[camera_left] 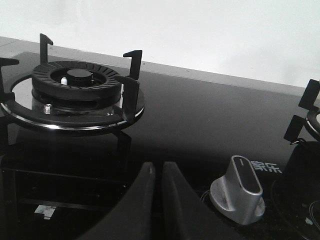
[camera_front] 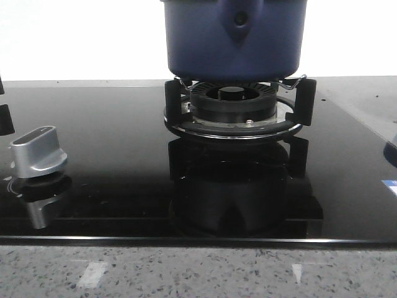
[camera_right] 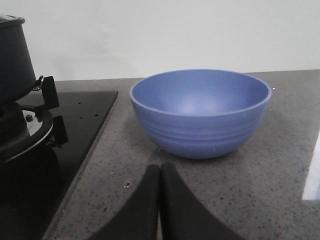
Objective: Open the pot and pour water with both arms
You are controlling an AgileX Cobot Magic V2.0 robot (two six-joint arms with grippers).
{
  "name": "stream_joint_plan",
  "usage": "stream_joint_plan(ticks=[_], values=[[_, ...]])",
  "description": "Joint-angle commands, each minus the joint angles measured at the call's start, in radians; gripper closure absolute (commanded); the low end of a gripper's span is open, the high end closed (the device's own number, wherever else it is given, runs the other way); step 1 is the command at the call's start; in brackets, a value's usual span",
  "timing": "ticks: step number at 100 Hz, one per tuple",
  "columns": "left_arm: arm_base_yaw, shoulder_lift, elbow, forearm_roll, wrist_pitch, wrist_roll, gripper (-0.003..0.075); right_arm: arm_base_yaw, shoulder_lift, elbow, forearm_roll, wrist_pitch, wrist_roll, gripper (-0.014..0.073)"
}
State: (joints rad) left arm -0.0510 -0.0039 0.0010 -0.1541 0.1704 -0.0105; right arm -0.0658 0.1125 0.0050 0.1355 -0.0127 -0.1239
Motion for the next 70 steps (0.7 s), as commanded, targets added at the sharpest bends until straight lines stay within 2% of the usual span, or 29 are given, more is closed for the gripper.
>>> stream_joint_plan(ticks=[1,12,29,70], values=[[-0.003,-0.028,0.033,-0.006,-0.072,-0.005,0.0741,-0.002,-0.069,0.034,-0.076,-0.114,0.066,0.0645],[-0.003,-0.028,0.033,-0.006,-0.072,-0.005,0.0741,-0.003,-0.145,0.032,-0.181,0.013,0.175,0.0645],[-0.003,-0.028,0.033,-0.006,-0.072,-0.005,0.0741,-0.005,-0.141,0.032,-0.186,0.082,0.18,0.0645],[-0.003,-0.028,0.033,-0.006,-0.072,-0.005,0.0741,-0.005,-0.141,0.032,-0.186,0.095,0.18,0.0645]])
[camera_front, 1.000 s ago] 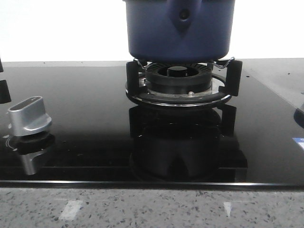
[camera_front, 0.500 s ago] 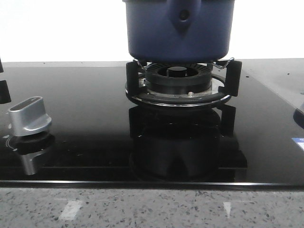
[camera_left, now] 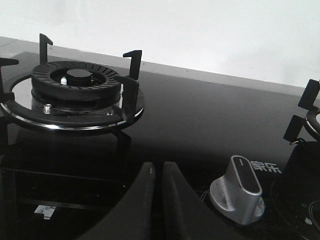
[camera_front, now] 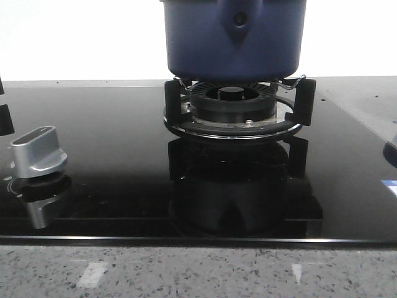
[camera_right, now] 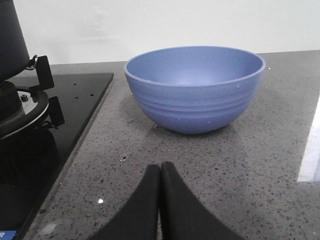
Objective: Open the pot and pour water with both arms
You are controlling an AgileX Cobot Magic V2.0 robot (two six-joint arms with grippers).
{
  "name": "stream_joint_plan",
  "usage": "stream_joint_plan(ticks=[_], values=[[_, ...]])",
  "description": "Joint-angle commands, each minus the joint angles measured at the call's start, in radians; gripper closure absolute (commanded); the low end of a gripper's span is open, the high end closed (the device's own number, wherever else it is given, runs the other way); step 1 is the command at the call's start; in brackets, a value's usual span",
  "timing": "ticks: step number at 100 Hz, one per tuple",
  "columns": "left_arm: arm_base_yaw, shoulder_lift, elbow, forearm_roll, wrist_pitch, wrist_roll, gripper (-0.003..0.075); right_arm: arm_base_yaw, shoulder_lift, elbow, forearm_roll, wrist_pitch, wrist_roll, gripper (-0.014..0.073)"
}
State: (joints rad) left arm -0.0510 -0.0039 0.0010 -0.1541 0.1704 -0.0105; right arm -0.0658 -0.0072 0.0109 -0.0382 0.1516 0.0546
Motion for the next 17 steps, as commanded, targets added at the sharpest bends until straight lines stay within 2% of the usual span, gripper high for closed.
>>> stream_joint_plan(ticks=[1,17], values=[[-0.003,-0.028,0.033,-0.006,-0.072,-0.005,0.0741,-0.005,-0.021,0.026,-0.012,-0.069,0.001,0.0645],[-0.003,-0.028,0.033,-0.006,-0.072,-0.005,0.0741,-0.005,-0.021,0.026,-0.012,-0.069,0.001,0.0645]])
